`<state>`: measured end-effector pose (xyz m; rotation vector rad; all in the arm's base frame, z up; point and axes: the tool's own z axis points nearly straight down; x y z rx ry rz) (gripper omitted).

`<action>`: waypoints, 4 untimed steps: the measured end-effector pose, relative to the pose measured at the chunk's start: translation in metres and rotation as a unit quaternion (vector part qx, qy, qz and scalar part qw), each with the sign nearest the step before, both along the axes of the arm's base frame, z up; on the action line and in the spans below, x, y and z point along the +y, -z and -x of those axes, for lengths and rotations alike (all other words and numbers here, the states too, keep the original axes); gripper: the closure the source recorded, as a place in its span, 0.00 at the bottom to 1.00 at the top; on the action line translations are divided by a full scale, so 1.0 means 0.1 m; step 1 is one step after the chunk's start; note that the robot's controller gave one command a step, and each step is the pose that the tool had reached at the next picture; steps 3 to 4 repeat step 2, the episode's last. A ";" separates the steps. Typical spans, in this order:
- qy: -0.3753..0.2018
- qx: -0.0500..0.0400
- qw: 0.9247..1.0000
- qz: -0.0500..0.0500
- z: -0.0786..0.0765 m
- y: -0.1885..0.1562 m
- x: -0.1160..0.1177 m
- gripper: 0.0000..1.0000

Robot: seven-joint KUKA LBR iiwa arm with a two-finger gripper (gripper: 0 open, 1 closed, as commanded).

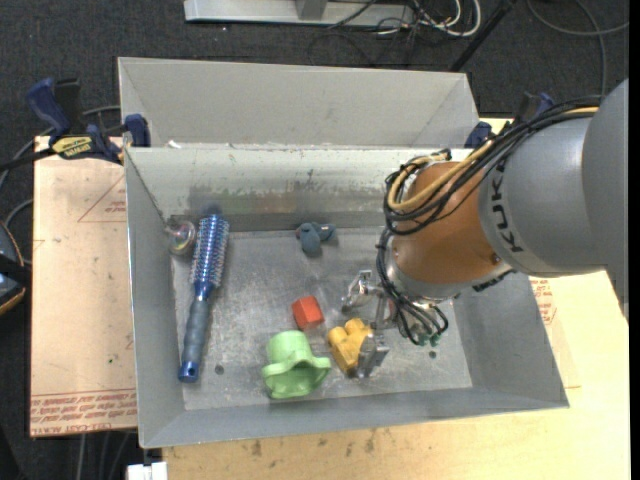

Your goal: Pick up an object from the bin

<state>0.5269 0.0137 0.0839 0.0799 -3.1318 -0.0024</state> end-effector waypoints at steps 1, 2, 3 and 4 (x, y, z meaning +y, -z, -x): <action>0.000 -0.004 1.000 0.000 -0.03 -0.04 0.00 1.00; -0.002 -0.010 1.000 0.000 -0.20 -1.28 0.19 1.00; -0.002 -0.010 1.000 0.000 -0.20 -1.28 0.19 1.00; -0.002 -0.010 1.000 0.000 -0.20 -1.28 0.19 1.00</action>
Offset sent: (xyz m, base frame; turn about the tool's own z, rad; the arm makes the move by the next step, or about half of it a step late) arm 0.0000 0.0000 0.0000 0.0000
